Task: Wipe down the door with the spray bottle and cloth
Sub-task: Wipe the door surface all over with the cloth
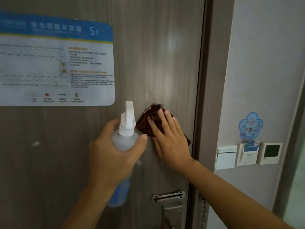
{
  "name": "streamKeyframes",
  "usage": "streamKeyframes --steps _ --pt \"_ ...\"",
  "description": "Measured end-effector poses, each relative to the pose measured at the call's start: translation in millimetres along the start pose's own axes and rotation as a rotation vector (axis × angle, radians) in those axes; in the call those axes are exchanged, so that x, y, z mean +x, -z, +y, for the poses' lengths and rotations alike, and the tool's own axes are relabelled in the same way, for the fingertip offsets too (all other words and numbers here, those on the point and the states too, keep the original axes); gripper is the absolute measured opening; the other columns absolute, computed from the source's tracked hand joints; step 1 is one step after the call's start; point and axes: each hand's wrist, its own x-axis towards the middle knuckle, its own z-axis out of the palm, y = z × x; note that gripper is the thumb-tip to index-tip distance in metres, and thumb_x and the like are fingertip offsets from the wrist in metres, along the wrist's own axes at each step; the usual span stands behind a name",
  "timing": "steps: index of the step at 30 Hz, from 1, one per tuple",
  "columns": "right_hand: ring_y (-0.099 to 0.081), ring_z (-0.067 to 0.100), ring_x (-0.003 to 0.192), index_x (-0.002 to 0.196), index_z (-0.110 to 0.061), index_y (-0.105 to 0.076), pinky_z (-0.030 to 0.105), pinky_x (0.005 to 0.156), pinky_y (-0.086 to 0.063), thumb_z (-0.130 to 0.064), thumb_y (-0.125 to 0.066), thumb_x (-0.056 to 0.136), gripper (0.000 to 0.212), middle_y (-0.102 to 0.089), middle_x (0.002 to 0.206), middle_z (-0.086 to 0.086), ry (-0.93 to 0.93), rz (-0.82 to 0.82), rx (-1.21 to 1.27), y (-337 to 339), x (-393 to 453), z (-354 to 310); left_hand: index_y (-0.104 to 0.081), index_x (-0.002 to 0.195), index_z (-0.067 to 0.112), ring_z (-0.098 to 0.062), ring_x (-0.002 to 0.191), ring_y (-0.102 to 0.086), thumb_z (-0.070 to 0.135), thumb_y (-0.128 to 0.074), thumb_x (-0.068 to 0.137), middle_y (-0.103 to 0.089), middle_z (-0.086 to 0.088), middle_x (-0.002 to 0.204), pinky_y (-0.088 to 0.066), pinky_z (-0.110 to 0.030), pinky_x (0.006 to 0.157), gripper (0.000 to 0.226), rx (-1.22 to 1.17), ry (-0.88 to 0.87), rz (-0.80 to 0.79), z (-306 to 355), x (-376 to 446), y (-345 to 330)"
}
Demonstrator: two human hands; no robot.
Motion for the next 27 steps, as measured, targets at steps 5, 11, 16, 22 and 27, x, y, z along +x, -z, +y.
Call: streamKeyframes --steps 5,11,16,22,27 --pt "0.005 0.031 0.158 0.165 -0.016 -0.012 0.049 0.129 -0.01 -0.028 -0.043 0.106 0.067 -0.003 0.17 0.02 -0.419 0.104 0.087 19.2 22.8 27.7 -0.065 0.096 0.04 -0.009 0.076 -0.07 0.048 -0.088 0.074 -0.071 0.015 0.087 -0.053 -0.013 0.059 0.033 0.01 0.013 0.044 0.0 -3.7 6.2" --pt "-0.005 0.036 0.158 0.161 -0.013 -0.03 0.049 0.128 -0.011 -0.029 -0.051 0.104 0.062 -0.014 0.168 0.022 -0.069 0.042 0.01 4.8 -7.3 20.1 -0.063 0.094 0.04 0.001 0.075 -0.069 0.05 -0.086 0.07 -0.07 0.019 0.09 -0.051 -0.009 0.058 0.035 0.05 0.065 0.121 9.4 -6.8 10.6" --pt "-0.006 0.035 0.158 0.161 -0.015 -0.029 0.048 0.128 -0.012 -0.029 -0.048 0.104 0.062 -0.012 0.169 0.021 -0.144 0.117 0.057 13.3 3.9 42.4 -0.067 0.092 0.034 -0.004 0.071 -0.07 0.049 -0.088 0.068 -0.073 0.018 0.082 -0.052 -0.013 0.058 0.036 0.095 0.121 0.19 0.6 -16.4 21.5" --pt "-0.005 0.041 0.157 0.163 -0.01 -0.021 0.051 0.128 -0.008 -0.031 -0.041 0.106 0.063 -0.01 0.168 0.026 -0.409 0.238 0.164 8.9 53.9 -7.2 -0.07 0.094 0.022 -0.009 0.066 -0.069 0.053 -0.085 0.066 -0.071 0.013 0.076 -0.053 -0.02 0.06 0.044 0.139 0.147 0.259 -10.3 -20.4 51.9" --pt "-0.014 0.039 0.156 0.16 -0.009 -0.031 0.054 0.122 -0.02 -0.029 -0.044 0.106 0.059 -0.019 0.167 0.024 -0.192 0.246 0.125 1.4 73.7 -29.2 -0.07 0.089 0.021 -0.011 0.063 -0.067 0.052 -0.086 0.064 -0.07 0.005 0.073 -0.053 -0.021 0.057 0.043 0.122 0.132 0.301 -9.5 -14.0 94.1"
